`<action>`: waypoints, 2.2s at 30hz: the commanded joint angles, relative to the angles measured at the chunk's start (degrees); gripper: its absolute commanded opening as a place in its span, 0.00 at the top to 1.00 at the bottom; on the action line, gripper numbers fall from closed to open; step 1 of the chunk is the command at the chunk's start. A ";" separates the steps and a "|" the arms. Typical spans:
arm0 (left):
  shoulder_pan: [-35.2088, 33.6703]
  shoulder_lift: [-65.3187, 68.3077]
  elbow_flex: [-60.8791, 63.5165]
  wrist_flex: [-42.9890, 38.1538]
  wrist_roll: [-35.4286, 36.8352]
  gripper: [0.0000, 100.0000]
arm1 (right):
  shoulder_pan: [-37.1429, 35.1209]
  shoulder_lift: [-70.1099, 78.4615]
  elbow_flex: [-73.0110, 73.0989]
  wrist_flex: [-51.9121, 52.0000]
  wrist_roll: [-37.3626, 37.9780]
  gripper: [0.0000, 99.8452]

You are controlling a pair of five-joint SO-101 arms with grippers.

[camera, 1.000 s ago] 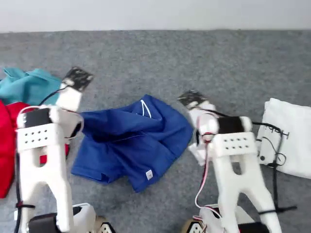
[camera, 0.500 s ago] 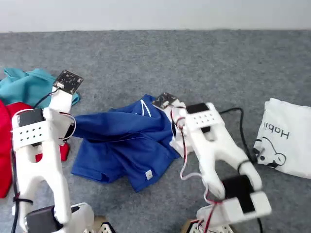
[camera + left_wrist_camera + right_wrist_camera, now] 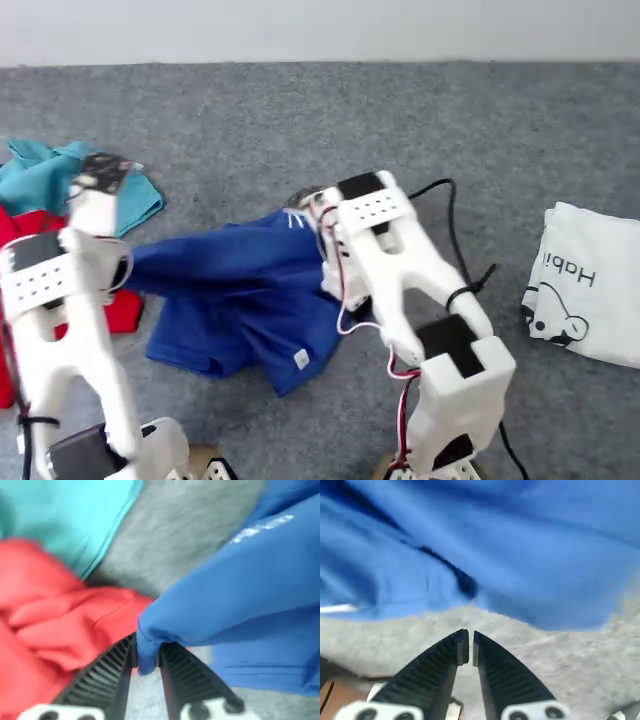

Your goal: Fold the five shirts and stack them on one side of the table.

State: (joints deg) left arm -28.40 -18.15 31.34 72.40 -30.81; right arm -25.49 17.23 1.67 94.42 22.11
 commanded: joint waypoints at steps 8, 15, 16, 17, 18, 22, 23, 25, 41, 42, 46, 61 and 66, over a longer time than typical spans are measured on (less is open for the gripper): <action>-5.19 0.00 -0.57 -0.88 0.53 0.99 | -15.60 3.21 -2.29 -5.32 -3.96 0.98; -5.45 0.09 -0.57 -2.90 0.35 0.98 | -16.13 4.79 -5.27 -1.01 -3.96 0.97; -5.45 0.09 -0.66 -2.90 0.35 0.98 | -14.37 4.79 -6.42 0.31 -3.96 0.97; -5.27 0.09 -0.66 -2.90 0.35 0.98 | -12.62 4.79 -7.65 1.80 -3.87 0.97; -5.19 0.09 -0.66 -2.90 0.35 0.98 | -10.86 4.79 -8.97 3.21 -3.69 0.97; -5.19 0.09 -0.40 -2.90 0.35 0.98 | -6.64 4.97 -12.84 7.87 -3.43 0.88; -5.19 0.09 -0.31 -2.90 0.35 0.98 | -6.11 5.05 -12.84 8.13 -3.43 0.84; -5.19 0.09 -0.31 -2.90 0.35 0.98 | -5.49 5.32 -12.84 8.13 -3.43 0.78; -5.10 0.09 -0.31 -2.90 0.35 0.98 | -5.05 14.99 -13.01 1.01 -2.11 0.76; -5.10 0.09 -0.31 -2.90 0.35 0.98 | -4.97 16.22 -13.01 0.40 -2.11 0.76; -5.10 0.09 -0.31 -2.90 0.35 0.98 | -5.05 20.26 -13.01 -0.22 -2.11 0.76; -1.32 -0.53 -0.66 -2.46 0.44 0.98 | 5.85 9.71 -20.13 7.60 1.49 0.99; 4.40 -0.53 -2.33 -1.32 0.70 0.98 | 11.65 -1.80 -20.92 8.48 4.22 0.99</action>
State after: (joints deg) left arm -27.16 -17.89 31.34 70.37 -30.81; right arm -17.32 24.62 -16.97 100.48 23.87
